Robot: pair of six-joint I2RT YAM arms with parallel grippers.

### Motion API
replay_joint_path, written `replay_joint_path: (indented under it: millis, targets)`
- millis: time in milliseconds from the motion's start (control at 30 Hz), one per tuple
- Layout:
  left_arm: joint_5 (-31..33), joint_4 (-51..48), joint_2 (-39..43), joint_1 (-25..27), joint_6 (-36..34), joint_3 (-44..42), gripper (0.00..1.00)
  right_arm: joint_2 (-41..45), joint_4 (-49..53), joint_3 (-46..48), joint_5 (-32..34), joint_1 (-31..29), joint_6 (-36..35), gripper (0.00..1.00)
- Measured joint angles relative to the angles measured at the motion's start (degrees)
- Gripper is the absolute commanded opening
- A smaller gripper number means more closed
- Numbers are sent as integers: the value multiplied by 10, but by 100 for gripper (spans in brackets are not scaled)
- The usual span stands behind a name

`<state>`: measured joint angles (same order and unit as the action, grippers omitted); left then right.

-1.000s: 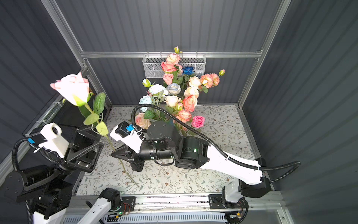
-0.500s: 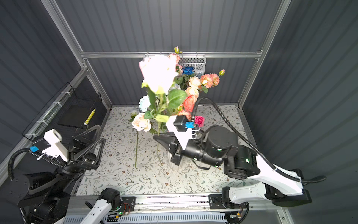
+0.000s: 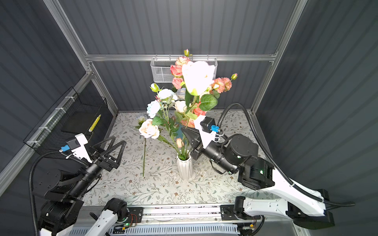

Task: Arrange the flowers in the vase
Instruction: 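Carry the pale pink rose over the white vase with the right gripper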

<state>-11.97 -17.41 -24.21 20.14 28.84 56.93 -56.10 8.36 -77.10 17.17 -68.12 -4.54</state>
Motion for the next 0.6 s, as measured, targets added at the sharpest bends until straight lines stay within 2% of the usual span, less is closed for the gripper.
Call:
replay_joint_path:
  millis: [267, 533, 600]
  targets:
    - [5, -7, 0, 0, 0, -9, 100, 5, -35, 80, 2, 27, 9, 0]
    - [5, -6, -1, 0, 0, -20, 100, 17, -50, 170, 20, 31, 64, 0]
    - [5, -7, -1, 0, 0, -24, 100, 19, -45, 188, 26, 31, 83, 4]
